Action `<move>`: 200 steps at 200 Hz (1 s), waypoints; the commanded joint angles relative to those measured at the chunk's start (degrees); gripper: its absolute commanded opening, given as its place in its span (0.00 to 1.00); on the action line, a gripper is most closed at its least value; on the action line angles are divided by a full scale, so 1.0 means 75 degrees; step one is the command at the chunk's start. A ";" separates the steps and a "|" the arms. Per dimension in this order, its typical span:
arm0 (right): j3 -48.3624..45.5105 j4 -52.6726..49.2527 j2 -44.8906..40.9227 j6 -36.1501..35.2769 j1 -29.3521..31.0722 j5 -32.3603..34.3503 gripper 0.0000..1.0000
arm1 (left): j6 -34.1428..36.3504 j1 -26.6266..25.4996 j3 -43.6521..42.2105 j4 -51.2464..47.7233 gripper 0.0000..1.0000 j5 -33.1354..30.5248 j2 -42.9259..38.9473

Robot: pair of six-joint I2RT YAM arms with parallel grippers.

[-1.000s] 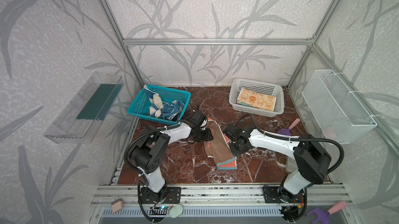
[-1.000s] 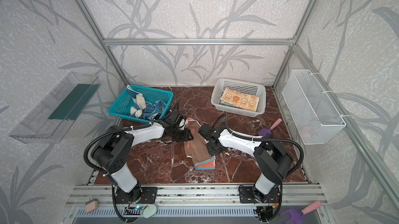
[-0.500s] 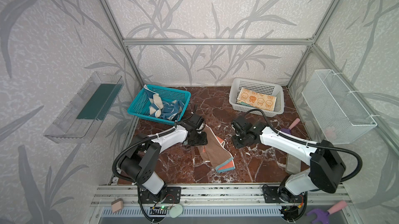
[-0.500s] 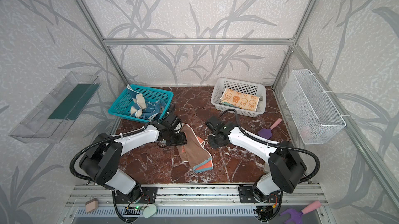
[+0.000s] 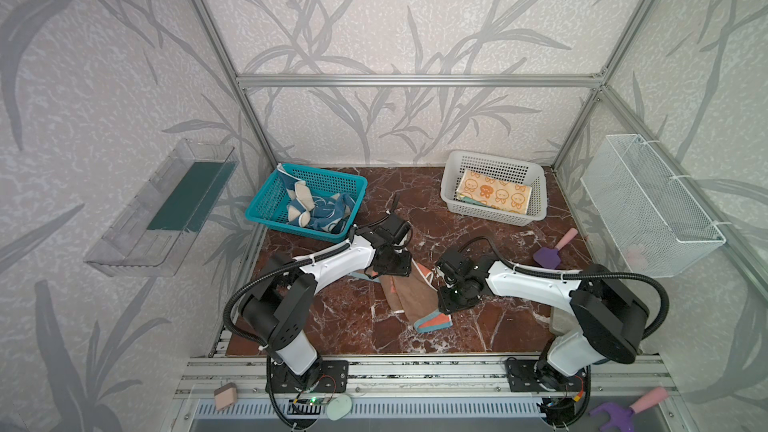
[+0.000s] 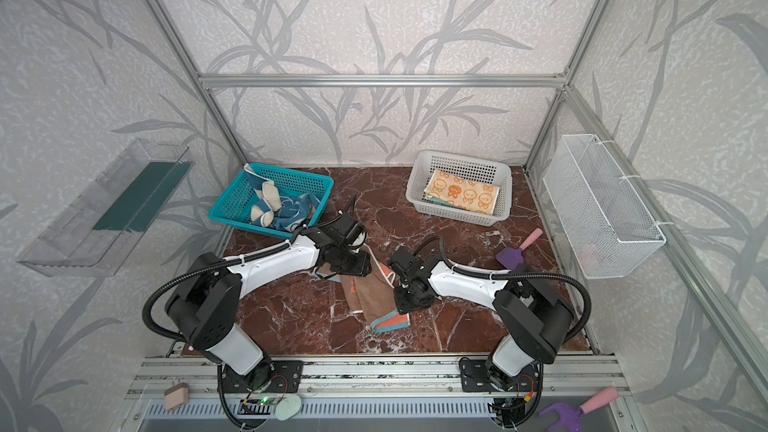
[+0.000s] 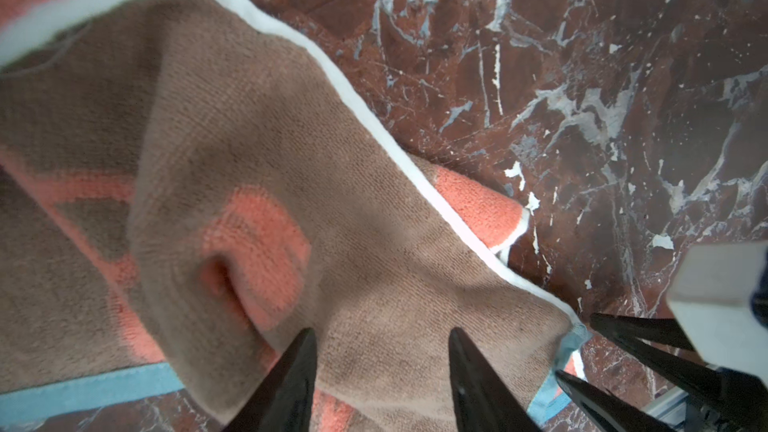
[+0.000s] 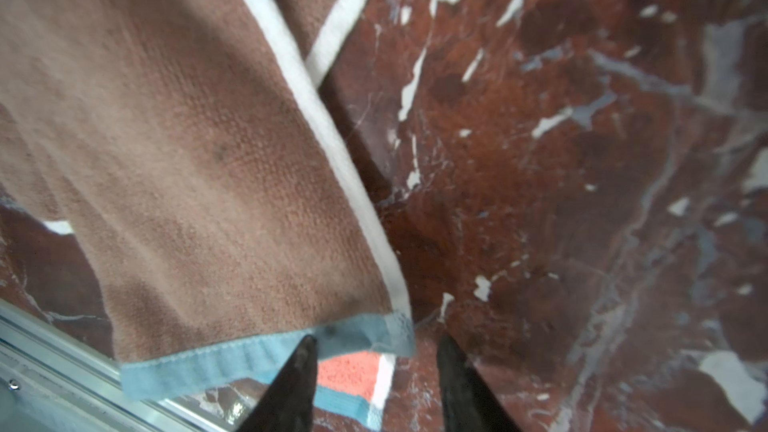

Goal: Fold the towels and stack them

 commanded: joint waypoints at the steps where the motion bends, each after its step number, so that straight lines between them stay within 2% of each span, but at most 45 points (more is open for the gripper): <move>1: -0.0467 0.0213 -0.0660 0.0658 0.0012 0.0448 0.44 | 0.0550 -0.0760 -0.0296 -0.0013 0.52 -0.0649 -0.0673; 40: -0.1679 0.0286 -0.2575 0.1427 -0.0078 0.1330 0.45 | 0.0841 -0.2137 -0.0385 0.0341 0.49 -0.1291 -0.0629; 59: -0.2372 0.0456 -0.3333 0.1794 -0.0094 0.1437 0.45 | 0.0959 -0.2738 -0.0095 0.0487 0.41 -0.1407 -0.0169; 79: -0.2986 0.0639 -0.3933 0.2182 -0.0139 0.1395 0.42 | 0.0938 -0.3202 0.0509 0.0203 0.40 -0.1770 0.0580; 110: -0.3498 0.0733 -0.4574 0.2455 -0.0164 0.1310 0.41 | 0.0786 -0.3492 0.1202 0.0018 0.45 -0.2079 0.1560; 162: -0.3522 0.0700 -0.4627 0.2310 -0.0187 0.1130 0.41 | 0.0376 -0.3495 0.1141 0.0516 0.42 -0.2433 0.2088; 178: -0.3488 0.0791 -0.4517 0.2228 -0.0187 0.1056 0.41 | 0.0349 -0.3481 0.1167 0.0524 0.35 -0.2390 0.2227; 200: -0.3362 0.1051 -0.4191 0.2056 -0.0187 0.0835 0.43 | 0.0279 -0.3490 0.1150 0.0427 0.12 -0.2422 0.2023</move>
